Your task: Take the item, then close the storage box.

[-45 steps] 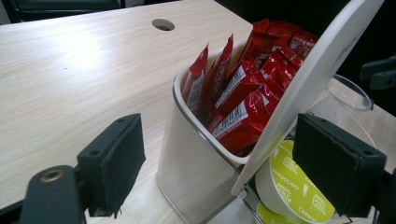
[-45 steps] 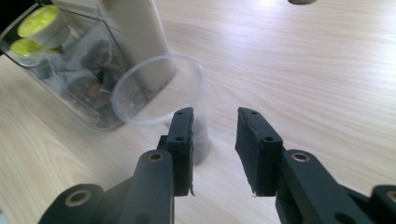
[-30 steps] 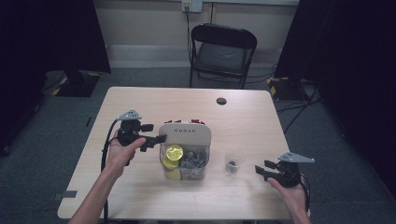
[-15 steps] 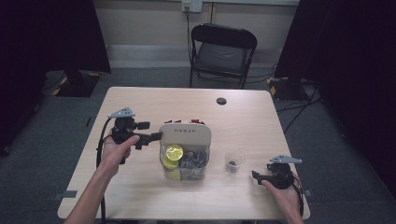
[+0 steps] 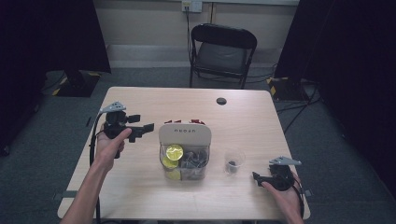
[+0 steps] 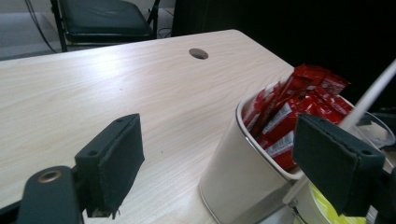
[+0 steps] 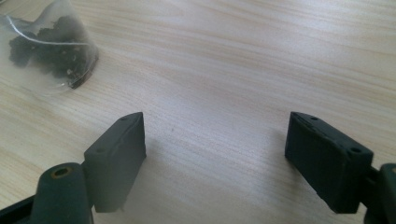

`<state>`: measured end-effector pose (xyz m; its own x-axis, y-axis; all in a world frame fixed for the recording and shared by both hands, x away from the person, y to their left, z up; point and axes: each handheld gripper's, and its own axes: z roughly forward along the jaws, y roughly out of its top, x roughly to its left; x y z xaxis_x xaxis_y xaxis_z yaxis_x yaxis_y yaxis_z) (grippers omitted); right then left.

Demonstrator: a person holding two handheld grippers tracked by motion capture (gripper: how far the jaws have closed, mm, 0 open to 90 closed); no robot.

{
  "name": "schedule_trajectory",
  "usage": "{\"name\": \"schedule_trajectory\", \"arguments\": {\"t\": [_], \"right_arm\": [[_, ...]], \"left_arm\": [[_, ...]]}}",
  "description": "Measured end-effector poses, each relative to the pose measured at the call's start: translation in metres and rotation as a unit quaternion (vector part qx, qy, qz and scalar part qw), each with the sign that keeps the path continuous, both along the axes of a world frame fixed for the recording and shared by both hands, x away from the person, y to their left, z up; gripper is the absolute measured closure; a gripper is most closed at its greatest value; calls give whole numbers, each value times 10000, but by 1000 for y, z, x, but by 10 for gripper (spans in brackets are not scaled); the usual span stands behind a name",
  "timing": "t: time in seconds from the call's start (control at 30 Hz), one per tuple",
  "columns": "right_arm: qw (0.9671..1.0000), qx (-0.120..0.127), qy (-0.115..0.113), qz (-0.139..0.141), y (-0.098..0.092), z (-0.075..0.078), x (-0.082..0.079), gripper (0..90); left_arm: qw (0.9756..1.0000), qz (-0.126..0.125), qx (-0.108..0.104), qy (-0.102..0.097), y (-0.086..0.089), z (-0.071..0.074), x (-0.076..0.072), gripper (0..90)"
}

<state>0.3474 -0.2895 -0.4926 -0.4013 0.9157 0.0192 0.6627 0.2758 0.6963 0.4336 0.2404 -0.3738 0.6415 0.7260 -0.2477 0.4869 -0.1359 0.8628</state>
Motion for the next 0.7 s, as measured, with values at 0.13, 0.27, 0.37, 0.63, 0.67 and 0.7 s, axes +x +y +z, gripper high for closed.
{"name": "schedule_trajectory", "arguments": {"t": [0.13, 0.27, 0.37, 0.63, 0.67, 0.7], "right_arm": [[9999, -99, -90, -2, 2, -2, -1, 181], [9998, -69, -184, -7, 2, -4, -2, 169], [9997, -52, -237, -28, 1, -5, -4, 168], [9994, -10, -345, -36, 1, -7, -5, 164], [9994, -6, -345, -25, 1, -7, -5, 161], [9994, -6, -334, -25, 1, -7, -5, 155]], "left_arm": [[9999, 45, 114, 26, -6, -7, 5, 171], [9999, 37, 114, 50, -9, -9, 9, 171], [10000, -33, 12, 90, -13, -12, 12, 173], [9998, -189, -27, 41, -21, -10, 9, 208], [9998, -178, -19, 39, -22, -9, 9, 218], [9998, -180, 6, 22, -22, -8, 8, 218]]}}
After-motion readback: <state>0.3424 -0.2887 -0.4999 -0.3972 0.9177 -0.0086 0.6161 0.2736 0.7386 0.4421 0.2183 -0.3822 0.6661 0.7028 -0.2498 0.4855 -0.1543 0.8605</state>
